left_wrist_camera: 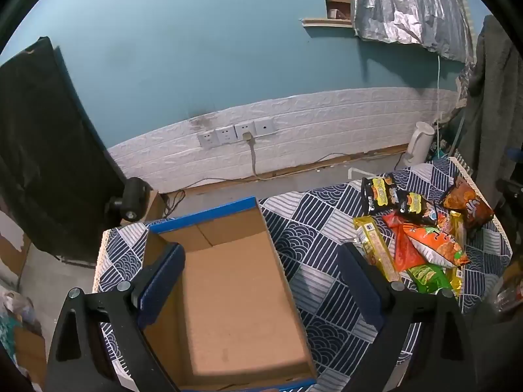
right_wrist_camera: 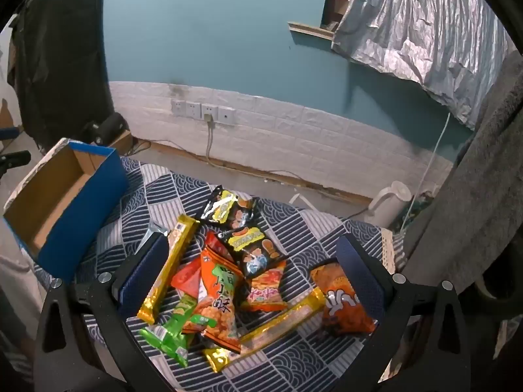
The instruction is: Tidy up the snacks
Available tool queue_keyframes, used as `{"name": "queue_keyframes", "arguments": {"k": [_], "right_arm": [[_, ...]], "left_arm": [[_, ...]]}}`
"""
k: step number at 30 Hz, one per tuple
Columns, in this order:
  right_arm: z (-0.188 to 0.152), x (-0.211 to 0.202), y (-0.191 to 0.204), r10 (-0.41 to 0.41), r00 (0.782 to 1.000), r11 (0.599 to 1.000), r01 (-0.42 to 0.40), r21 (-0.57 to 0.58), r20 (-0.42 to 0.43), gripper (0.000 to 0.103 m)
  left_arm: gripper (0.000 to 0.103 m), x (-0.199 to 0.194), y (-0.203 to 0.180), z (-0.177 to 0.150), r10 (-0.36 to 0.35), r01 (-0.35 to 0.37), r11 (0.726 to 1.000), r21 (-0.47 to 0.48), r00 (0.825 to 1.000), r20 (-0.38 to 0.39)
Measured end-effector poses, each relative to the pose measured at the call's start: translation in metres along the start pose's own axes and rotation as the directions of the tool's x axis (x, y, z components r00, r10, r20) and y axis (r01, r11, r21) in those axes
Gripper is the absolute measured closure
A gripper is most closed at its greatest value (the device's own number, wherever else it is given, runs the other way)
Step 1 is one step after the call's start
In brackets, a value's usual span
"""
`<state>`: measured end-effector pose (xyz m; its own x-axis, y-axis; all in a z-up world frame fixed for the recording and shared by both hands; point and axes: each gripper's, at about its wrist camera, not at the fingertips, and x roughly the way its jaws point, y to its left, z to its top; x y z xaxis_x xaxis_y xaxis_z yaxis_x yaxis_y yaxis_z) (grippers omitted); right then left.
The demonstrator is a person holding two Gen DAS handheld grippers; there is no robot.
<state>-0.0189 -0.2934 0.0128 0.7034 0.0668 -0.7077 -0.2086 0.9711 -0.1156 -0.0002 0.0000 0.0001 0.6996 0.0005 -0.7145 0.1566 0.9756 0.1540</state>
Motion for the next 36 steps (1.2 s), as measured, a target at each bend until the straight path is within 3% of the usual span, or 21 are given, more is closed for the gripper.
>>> {"name": "queue_keyframes", "arguments": {"k": [36], "right_arm": [[-0.0021,-0.0004,-0.0021,0.004,1.000,1.000,-0.004,0.004,-0.004,0.002]], "left_arm": [[0.008,-0.0025,-0.0038,-0.0019,-0.012,0.012,1.000,-0.001,1.000,0.017]]}}
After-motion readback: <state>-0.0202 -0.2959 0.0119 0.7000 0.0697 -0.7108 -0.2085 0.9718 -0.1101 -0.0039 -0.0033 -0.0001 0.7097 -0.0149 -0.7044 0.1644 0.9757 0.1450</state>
